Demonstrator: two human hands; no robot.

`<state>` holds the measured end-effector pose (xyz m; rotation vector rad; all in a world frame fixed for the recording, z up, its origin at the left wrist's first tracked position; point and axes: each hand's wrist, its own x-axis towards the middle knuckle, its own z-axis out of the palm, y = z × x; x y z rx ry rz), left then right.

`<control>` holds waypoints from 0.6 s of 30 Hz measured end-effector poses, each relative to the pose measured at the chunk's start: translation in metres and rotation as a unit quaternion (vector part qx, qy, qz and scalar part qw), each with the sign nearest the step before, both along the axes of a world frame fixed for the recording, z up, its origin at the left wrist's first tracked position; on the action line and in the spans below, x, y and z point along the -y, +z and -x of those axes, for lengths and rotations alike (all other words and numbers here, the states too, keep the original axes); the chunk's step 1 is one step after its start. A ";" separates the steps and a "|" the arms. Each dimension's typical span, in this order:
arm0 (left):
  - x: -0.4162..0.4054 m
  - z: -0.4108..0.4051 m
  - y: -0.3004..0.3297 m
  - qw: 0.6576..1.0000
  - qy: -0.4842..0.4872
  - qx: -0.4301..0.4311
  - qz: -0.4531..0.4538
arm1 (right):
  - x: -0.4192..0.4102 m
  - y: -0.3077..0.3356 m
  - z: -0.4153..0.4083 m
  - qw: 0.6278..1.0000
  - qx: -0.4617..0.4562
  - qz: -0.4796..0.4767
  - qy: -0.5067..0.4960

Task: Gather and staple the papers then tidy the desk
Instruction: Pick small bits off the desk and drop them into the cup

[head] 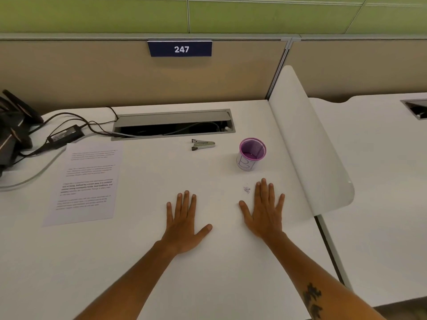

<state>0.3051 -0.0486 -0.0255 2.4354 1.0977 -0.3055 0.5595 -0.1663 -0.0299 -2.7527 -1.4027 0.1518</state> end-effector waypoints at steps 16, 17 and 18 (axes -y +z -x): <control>-0.001 -0.002 0.005 1.000 -0.006 -0.021 0.015 | -0.006 0.001 -0.049 0.983 -0.052 0.016 0.178; -0.001 -0.001 0.006 1.000 -0.005 -0.021 0.015 | -0.003 0.001 -0.049 0.983 -0.062 0.010 0.172; -0.001 -0.001 0.006 1.000 -0.005 -0.022 0.013 | -0.001 0.001 -0.047 0.985 -0.075 0.001 0.153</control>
